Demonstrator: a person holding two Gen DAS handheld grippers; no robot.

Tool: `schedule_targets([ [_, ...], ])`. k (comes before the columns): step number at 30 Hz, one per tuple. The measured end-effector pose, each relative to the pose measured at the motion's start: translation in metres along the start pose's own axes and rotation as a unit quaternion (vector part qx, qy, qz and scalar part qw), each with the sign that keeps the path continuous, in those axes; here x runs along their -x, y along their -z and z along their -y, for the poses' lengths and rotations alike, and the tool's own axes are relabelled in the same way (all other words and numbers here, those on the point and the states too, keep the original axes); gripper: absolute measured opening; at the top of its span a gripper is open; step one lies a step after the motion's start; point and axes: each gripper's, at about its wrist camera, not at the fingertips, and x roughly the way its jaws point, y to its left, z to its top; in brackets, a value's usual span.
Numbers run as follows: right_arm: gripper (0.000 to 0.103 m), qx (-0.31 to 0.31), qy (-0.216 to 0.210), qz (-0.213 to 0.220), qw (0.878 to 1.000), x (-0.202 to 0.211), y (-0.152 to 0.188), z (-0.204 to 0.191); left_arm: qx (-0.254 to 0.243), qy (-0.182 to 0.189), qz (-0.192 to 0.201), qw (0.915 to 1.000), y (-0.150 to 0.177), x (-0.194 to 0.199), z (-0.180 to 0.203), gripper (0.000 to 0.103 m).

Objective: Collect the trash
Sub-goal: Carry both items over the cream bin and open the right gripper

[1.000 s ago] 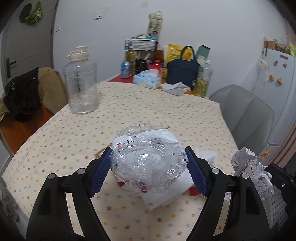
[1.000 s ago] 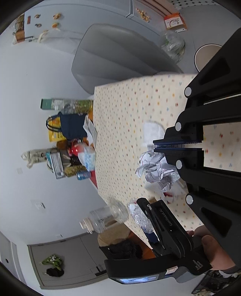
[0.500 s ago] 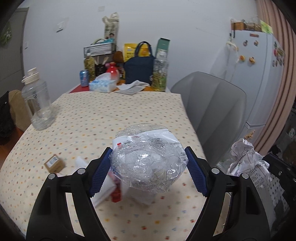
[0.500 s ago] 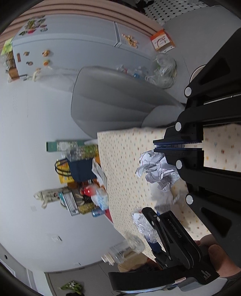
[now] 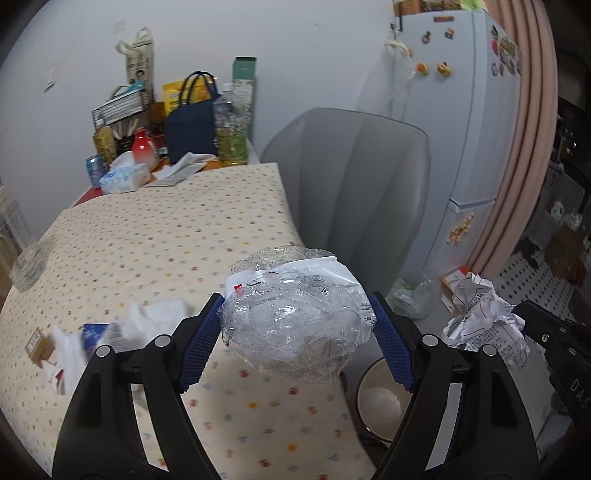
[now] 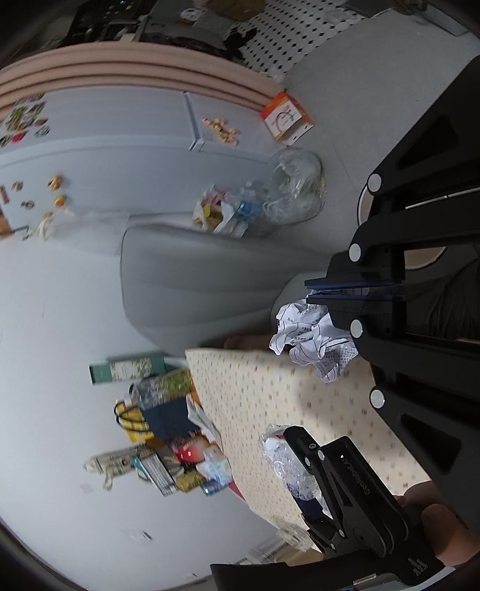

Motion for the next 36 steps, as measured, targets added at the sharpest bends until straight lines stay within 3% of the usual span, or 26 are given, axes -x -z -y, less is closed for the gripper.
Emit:
schedule_targets([
  [8, 0.004, -0.043, 0.022, -0.029, 0.998, -0.031, 0.014, 0.057, -0.036, 0.014, -0.033, 0.9987, 0.007, -0.035, 0.047, 0.078],
  [17, 0.008, -0.082, 0.046, -0.072, 0.993, -0.079, 0.031, 0.098, -0.054, 0.01, -0.062, 0.9966, 0.014, -0.067, 0.065, 0.078],
  [18, 0.018, -0.091, 0.048, -0.08, 0.991, -0.084, 0.033, 0.103, -0.056, 0.01, -0.063, 0.9964, 0.014, -0.069, 0.066, 0.078],
  [19, 0.039, -0.098, 0.048, -0.082, 0.991, -0.086, 0.035, 0.107, -0.057, 0.01, -0.064, 0.9962, 0.015, -0.07, 0.068, 0.078],
  [20, 0.047, -0.103, 0.051, -0.08, 0.99, -0.087, 0.037, 0.111, -0.059, 0.011, -0.066, 0.996, 0.015, -0.071, 0.071, 0.078],
  [28, 0.047, -0.125, 0.062, -0.079, 0.987, -0.077, 0.045, 0.14, -0.083, 0.027, -0.076, 0.9933, 0.021, -0.078, 0.095, 0.078],
  [36, 0.051, -0.143, 0.093, -0.056, 0.984, -0.034, 0.044, 0.17, -0.114, 0.07, -0.088, 0.9871, 0.029, -0.084, 0.145, 0.078],
])
